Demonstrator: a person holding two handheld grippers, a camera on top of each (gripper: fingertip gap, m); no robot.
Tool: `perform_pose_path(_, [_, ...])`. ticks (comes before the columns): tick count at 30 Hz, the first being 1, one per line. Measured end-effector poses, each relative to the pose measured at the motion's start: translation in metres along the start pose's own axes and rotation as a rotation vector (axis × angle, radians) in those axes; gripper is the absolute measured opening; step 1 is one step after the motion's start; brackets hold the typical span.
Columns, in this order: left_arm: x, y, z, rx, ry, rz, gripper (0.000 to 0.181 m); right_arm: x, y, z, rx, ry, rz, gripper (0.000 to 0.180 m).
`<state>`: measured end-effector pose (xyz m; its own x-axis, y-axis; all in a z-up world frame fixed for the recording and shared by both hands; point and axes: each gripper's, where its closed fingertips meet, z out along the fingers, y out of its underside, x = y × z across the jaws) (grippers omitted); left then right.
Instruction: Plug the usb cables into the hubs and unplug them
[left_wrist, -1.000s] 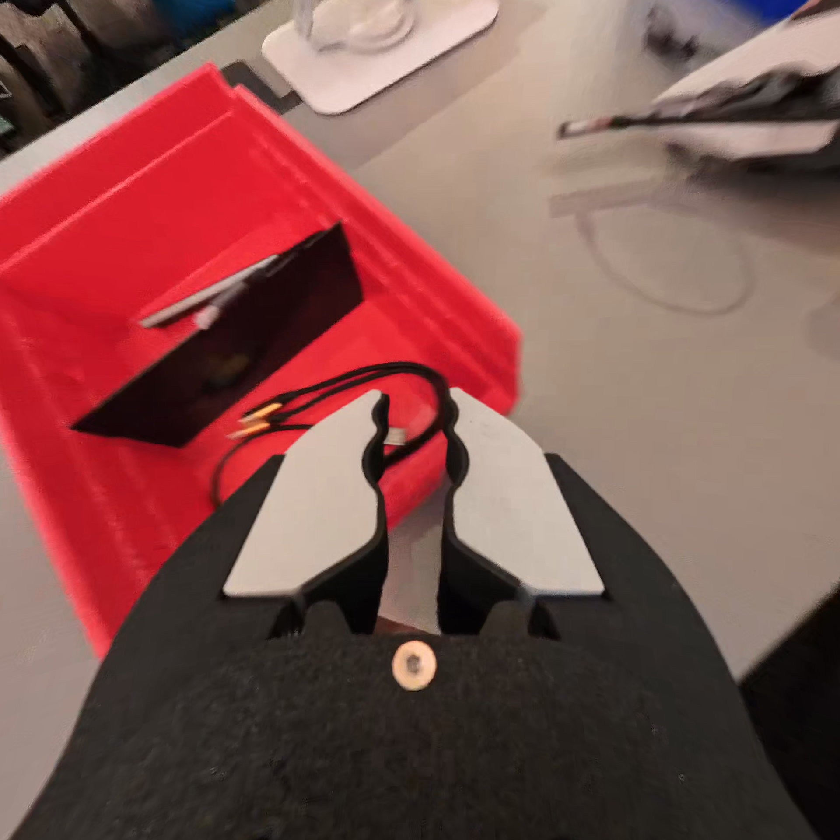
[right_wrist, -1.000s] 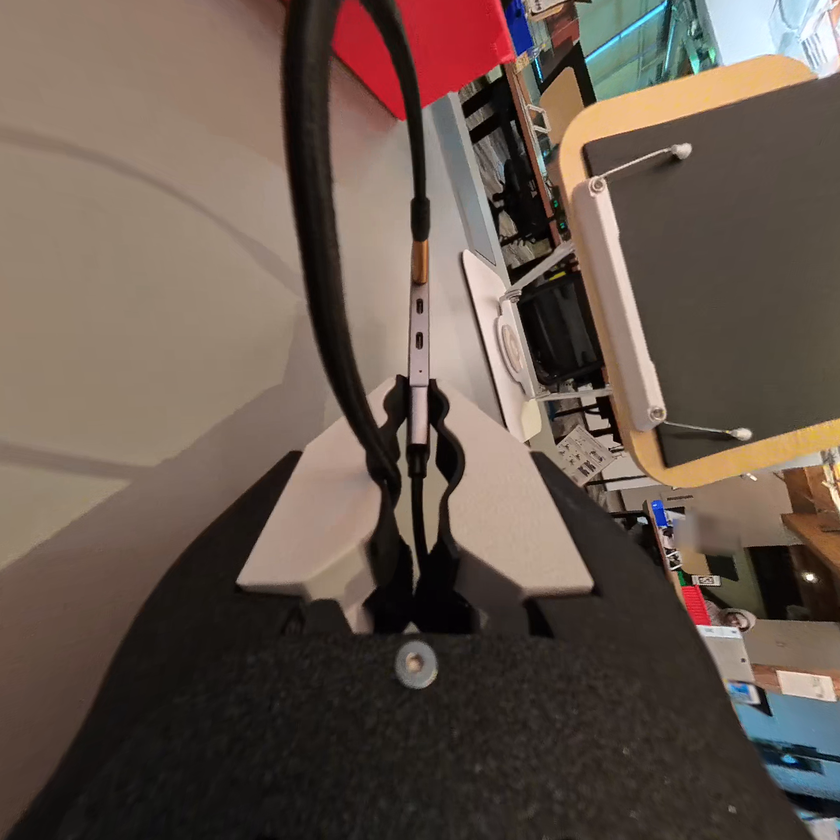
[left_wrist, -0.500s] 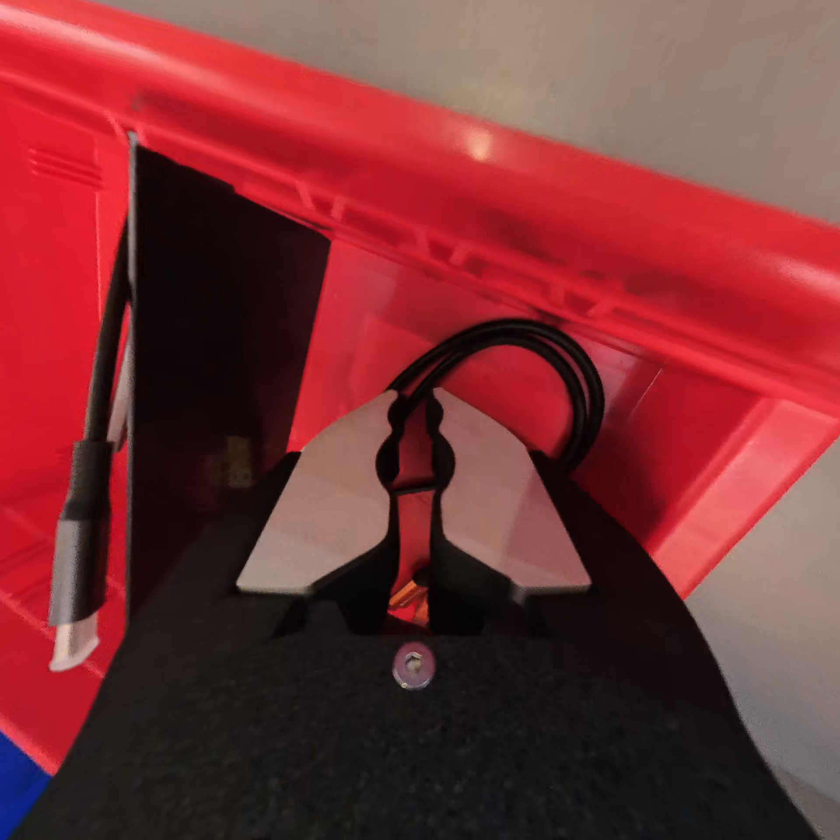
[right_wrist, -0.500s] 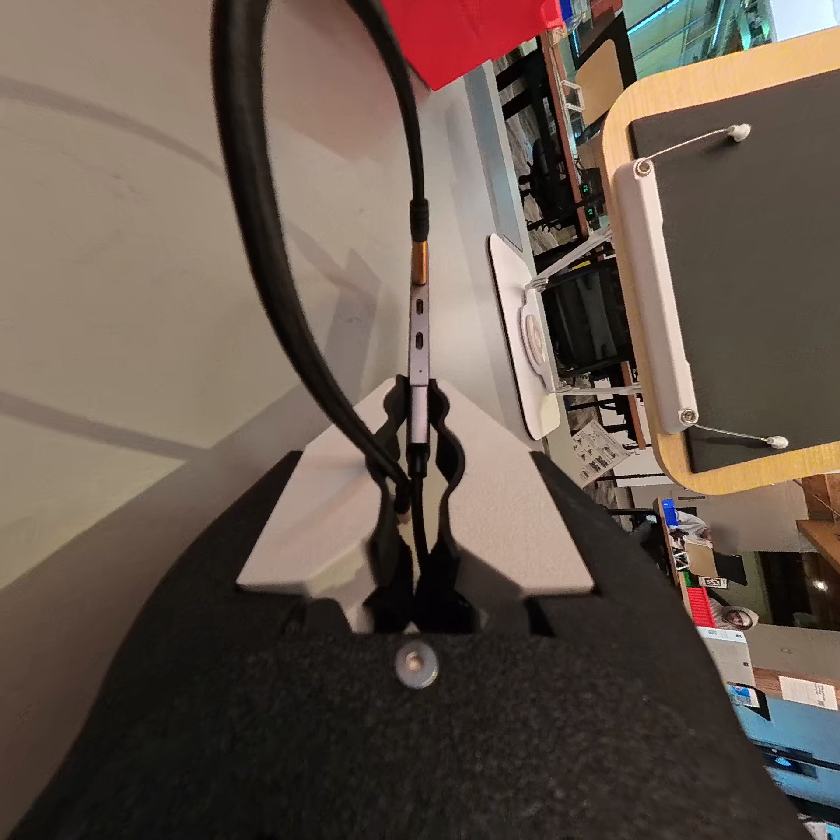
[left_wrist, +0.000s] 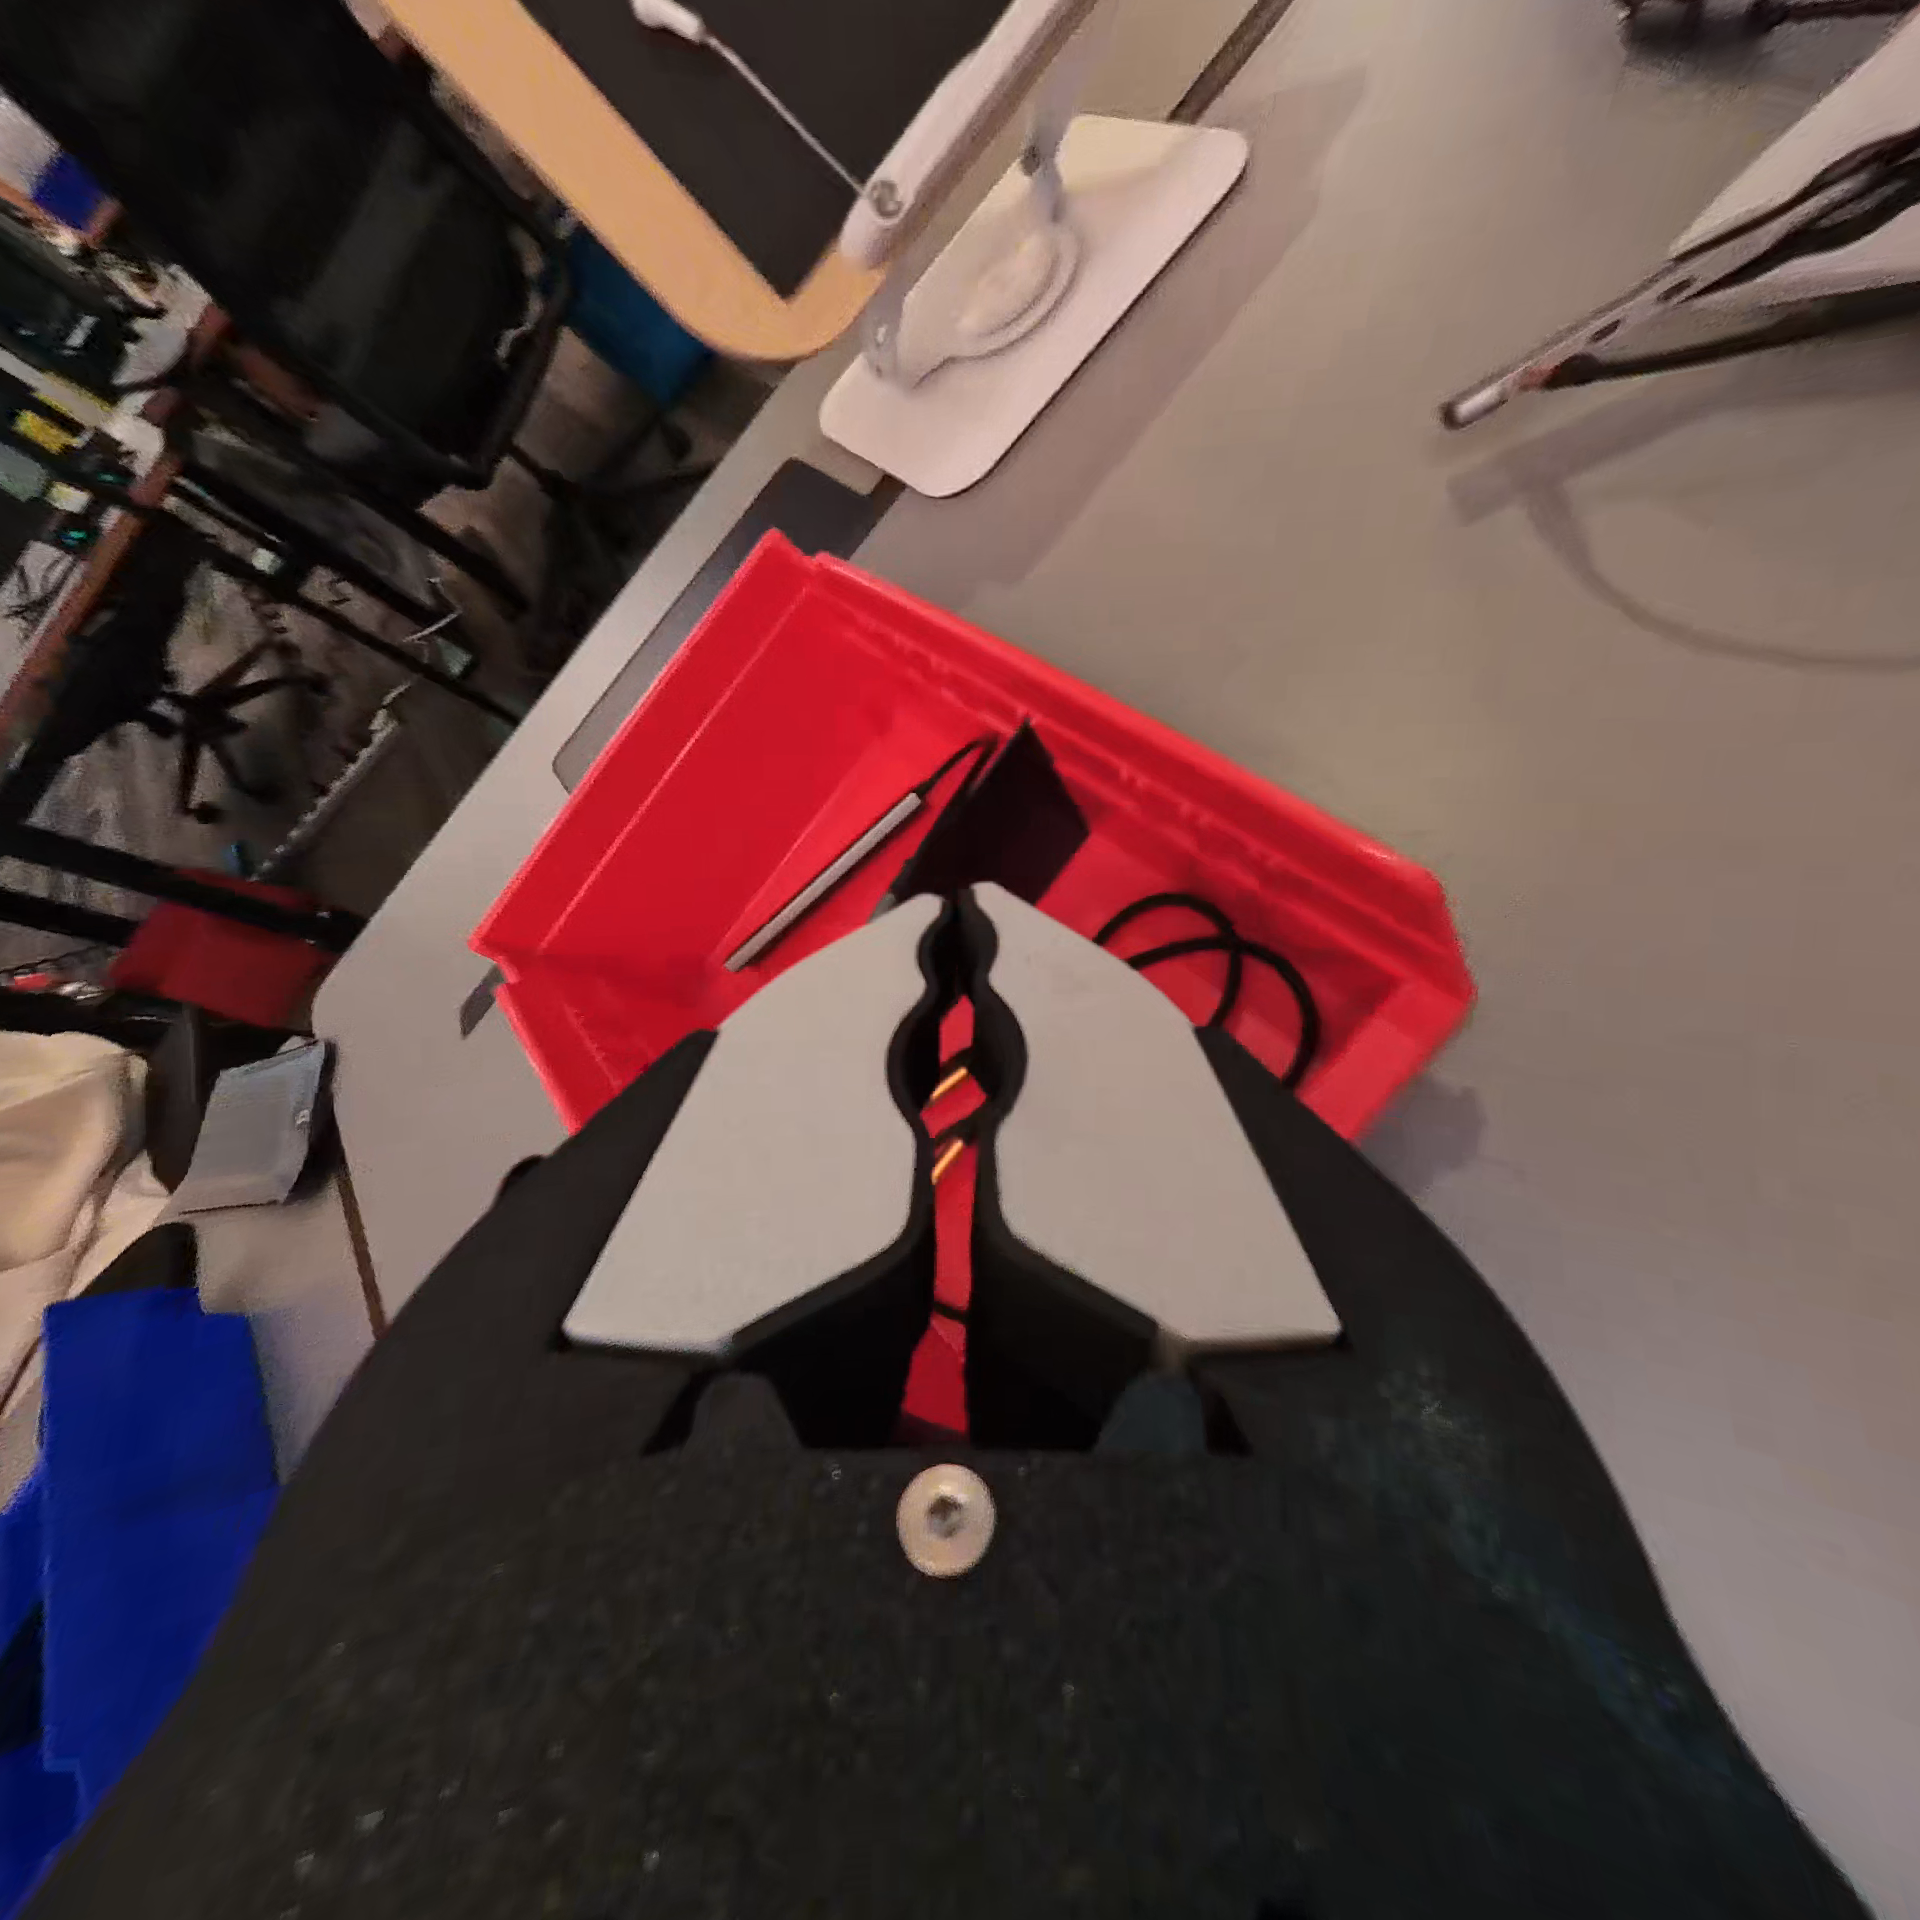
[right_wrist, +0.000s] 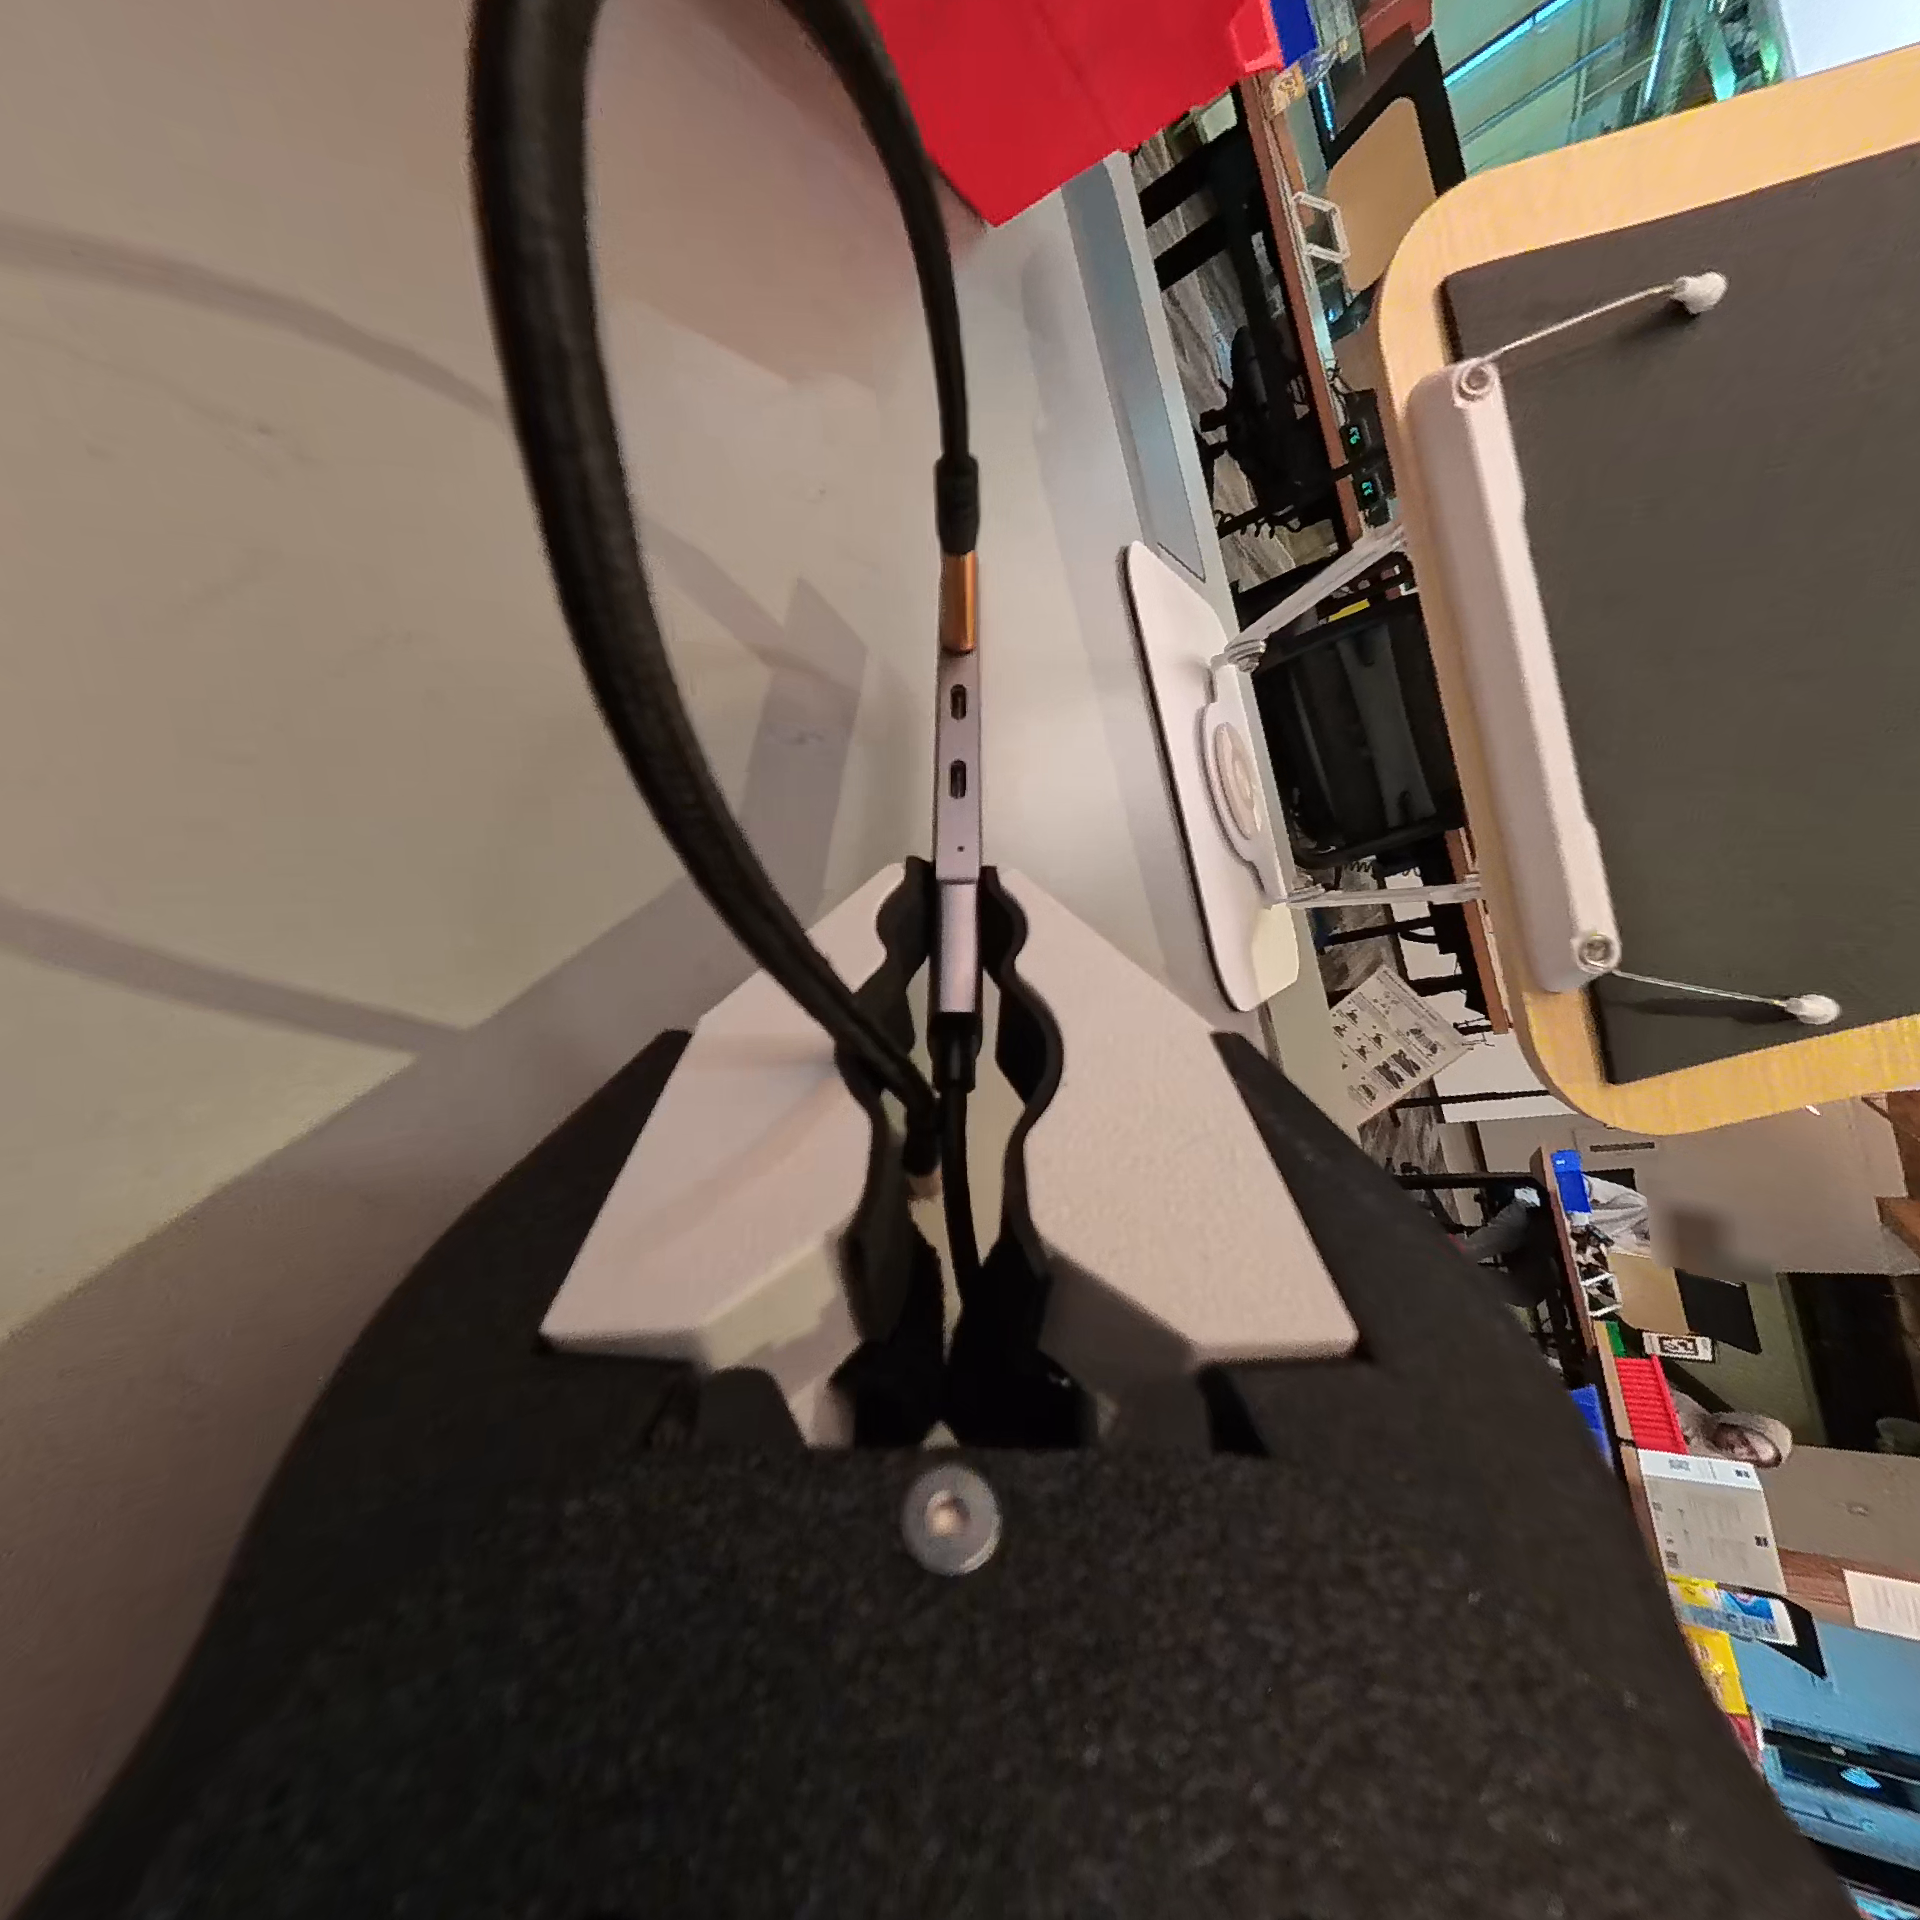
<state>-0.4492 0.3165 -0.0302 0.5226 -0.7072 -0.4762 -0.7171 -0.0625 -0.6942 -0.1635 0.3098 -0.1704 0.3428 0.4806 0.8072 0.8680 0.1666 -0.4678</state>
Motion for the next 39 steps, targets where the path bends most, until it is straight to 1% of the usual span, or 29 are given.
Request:
perform_pose_path(2, [0.000,0.010,0.007,-0.057,0.020,-0.013,0.000,-0.002,0.000,0.000,-0.001,-0.004,-0.011,0.008])
perform_pose_path(4, [0.023,0.042,0.030,-0.223,0.181,-0.041,0.001,-0.004,-0.001,0.000,0.003,-0.013,-0.017,0.008])
perform_pose_path(5, [0.027,0.059,0.045,-0.301,0.196,-0.035,0.012,-0.005,-0.001,0.001,0.001,-0.015,-0.022,0.008])
perform_pose_path(6, [0.029,0.076,0.059,-0.368,0.192,-0.014,0.018,-0.005,-0.001,0.000,0.000,-0.013,-0.026,0.008])
perform_pose_path(8, [0.031,0.102,0.081,-0.474,0.192,0.035,0.025,-0.005,0.000,0.000,-0.005,-0.015,-0.025,0.008])
perform_pose_path(9, [0.029,0.109,0.091,-0.499,0.176,0.052,0.027,-0.005,0.001,0.000,-0.009,-0.013,-0.024,0.008])
perform_pose_path(12, [0.028,0.118,0.110,-0.530,0.169,0.068,0.024,-0.005,0.003,0.001,-0.017,-0.017,-0.016,0.008])
perform_pose_path(14, [0.030,0.126,0.115,-0.565,0.173,0.103,0.014,-0.005,0.003,0.001,-0.020,-0.020,-0.014,0.008])
perform_pose_path(15, [0.027,0.126,0.117,-0.567,0.152,0.137,0.006,-0.006,0.003,0.001,-0.020,-0.022,-0.013,0.008])
perform_pose_path(17, [0.014,0.119,0.116,-0.536,0.046,0.160,0.004,-0.006,0.003,0.001,-0.018,-0.023,-0.015,0.008])
perform_pose_path(18, [0.008,0.111,0.112,-0.495,0.002,0.125,0.004,-0.006,0.003,0.001,-0.016,-0.024,-0.014,0.008])
perform_pose_path(20, [0.000,0.092,0.098,-0.399,-0.031,0.025,0.004,-0.006,0.003,0.002,-0.014,-0.027,-0.012,0.007])
perform_pose_path(24, [-0.011,0.048,0.050,-0.195,-0.075,-0.135,0.004,-0.006,0.002,0.001,-0.006,-0.031,-0.008,0.007])
perform_pose_path(27, [-0.013,0.008,0.005,-0.043,-0.098,-0.199,0.003,-0.005,0.001,0.001,-0.001,-0.029,-0.004,0.007])
perform_pose_path(29, [0.000,-0.030,-0.024,0.095,-0.048,-0.224,0.003,-0.005,0.001,0.001,0.001,-0.030,0.000,0.007])
perform_pose_path(32, [0.040,-0.083,-0.054,0.281,0.131,-0.305,0.003,-0.004,0.001,0.001,0.003,-0.029,0.004,0.008])
perform_pose_path(34, [0.079,-0.101,-0.052,0.331,0.301,-0.382,0.003,-0.003,0.001,0.001,0.005,-0.026,0.006,0.007])
perform_pose_path(35, [0.099,-0.101,-0.043,0.321,0.373,-0.429,0.003,-0.004,0.001,0.001,0.005,-0.028,0.008,0.007])
perform_pose_path(37, [0.134,-0.085,-0.013,0.233,0.457,-0.544,0.003,-0.003,0.001,0.000,0.003,-0.025,0.009,0.007])
perform_pose_path(39, [0.164,-0.051,0.021,0.066,0.456,-0.679,0.003,-0.003,0.002,0.000,0.002,-0.026,0.010,0.008])
